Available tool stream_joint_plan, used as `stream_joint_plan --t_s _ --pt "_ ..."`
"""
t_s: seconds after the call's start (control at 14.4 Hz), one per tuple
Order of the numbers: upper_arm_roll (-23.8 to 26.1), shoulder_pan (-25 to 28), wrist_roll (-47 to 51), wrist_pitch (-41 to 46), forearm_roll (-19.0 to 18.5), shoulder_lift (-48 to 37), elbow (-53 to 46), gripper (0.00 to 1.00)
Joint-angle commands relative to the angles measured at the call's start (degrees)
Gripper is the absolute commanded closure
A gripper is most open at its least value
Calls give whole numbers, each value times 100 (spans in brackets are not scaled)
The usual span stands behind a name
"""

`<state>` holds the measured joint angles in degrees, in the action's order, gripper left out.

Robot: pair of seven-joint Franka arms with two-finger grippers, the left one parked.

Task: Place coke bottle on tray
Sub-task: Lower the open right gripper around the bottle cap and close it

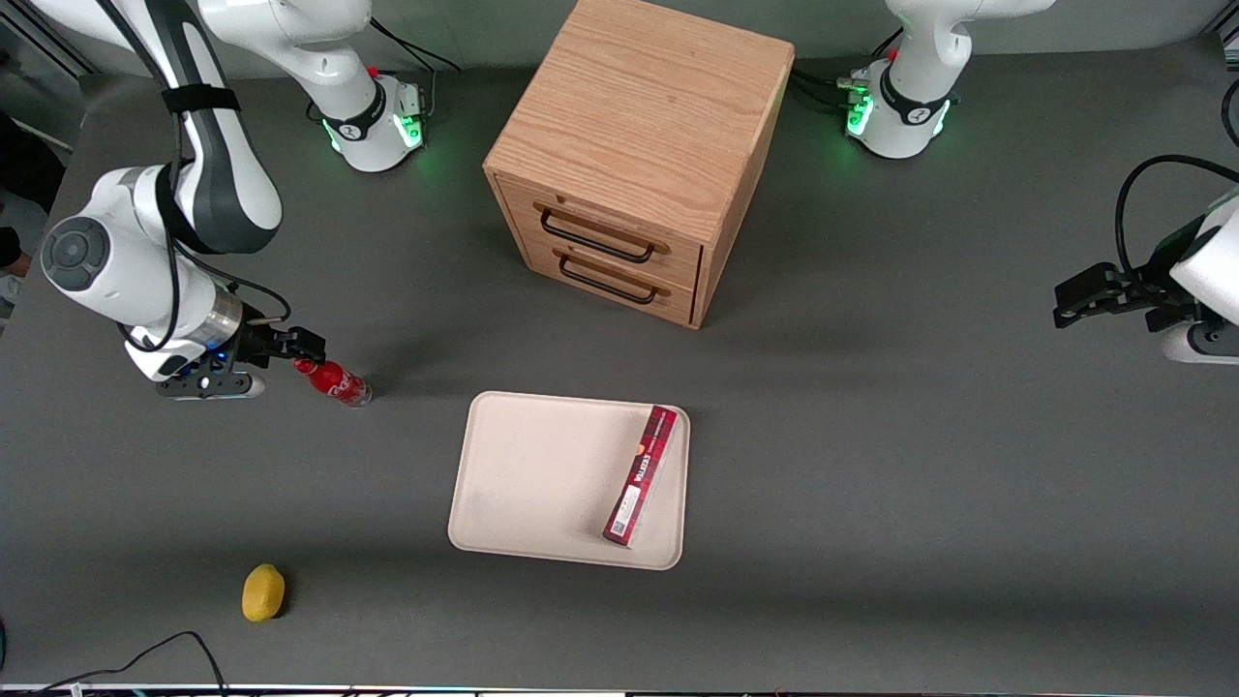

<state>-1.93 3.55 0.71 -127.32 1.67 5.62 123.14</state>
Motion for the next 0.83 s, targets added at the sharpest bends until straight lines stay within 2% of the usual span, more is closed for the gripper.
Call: stream_joint_plan --t_s 0.0,0.49,0.55,0.69,0.76 --pt "-27 41 -88 -239 -141 106 8 9" --pt "-10 50 -88 -433 -149 45 306 13" --pt "-10 50 -88 -434 -149 27 324 16" --pt "-10 50 -88 -434 -149 9 360 39" --pt "-10 50 -88 -425 -149 -8 368 57"
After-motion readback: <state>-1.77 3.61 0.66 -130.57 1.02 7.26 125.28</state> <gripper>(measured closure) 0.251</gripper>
